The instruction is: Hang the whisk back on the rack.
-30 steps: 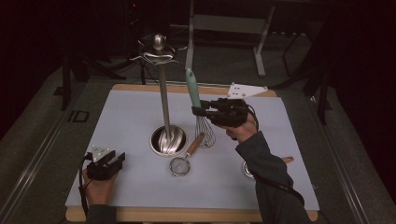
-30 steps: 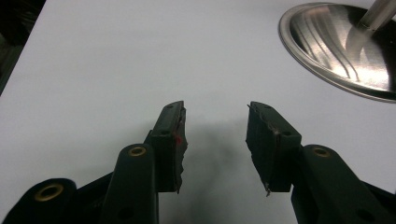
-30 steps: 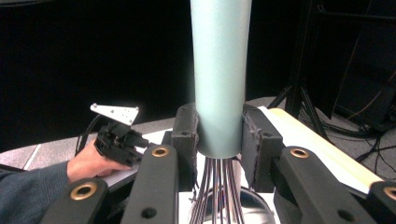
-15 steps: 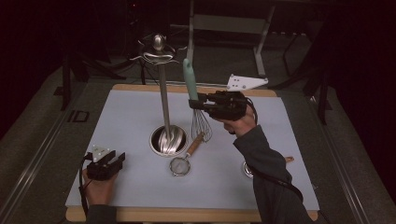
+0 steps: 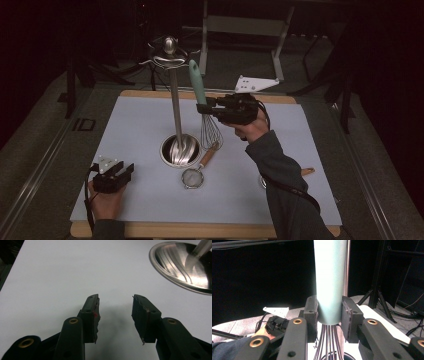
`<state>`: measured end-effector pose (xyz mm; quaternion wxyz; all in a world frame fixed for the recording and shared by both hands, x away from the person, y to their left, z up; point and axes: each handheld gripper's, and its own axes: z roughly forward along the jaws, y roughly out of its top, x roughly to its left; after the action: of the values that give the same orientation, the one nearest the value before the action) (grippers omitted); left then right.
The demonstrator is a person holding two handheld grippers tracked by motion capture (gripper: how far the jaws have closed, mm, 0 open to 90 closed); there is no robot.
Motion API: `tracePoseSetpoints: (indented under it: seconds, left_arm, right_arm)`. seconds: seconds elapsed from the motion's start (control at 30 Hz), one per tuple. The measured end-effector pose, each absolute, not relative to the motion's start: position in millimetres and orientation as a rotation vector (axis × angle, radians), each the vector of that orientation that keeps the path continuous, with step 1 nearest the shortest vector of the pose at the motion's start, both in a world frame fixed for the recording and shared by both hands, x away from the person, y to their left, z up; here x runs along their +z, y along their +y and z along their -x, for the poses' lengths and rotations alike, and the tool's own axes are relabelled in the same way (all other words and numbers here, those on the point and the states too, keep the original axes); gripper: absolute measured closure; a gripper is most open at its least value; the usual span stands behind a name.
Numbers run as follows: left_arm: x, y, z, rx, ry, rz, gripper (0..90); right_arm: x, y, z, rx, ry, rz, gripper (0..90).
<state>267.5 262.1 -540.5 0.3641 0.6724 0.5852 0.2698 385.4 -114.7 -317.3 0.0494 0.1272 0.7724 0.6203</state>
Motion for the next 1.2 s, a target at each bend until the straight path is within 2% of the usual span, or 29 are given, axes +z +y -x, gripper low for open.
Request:
tracePoseSetpoints:
  seconds: [0.43, 0.6, 0.73, 1.2]
  left_arm:
    - [-540, 262, -267, 0.693, 1.505, -1.726, 57.2]
    - [-540, 262, -267, 0.694, 1.504, -1.726, 57.1]
    - [-541, 262, -267, 0.695, 1.504, -1.726, 57.1]
    - [-541, 262, -267, 0.696, 1.505, -1.730, 57.1]
  right_arm:
    - [-323, -105, -391, 1.862, 2.383, -0.411, 67.6]
    - [-322, -104, -389, 1.807, 2.371, -0.412, 61.7]
    - [-322, -105, -388, 1.782, 2.374, -0.408, 60.9]
    - [-335, -119, -381, 1.469, 2.421, -0.436, 56.8]
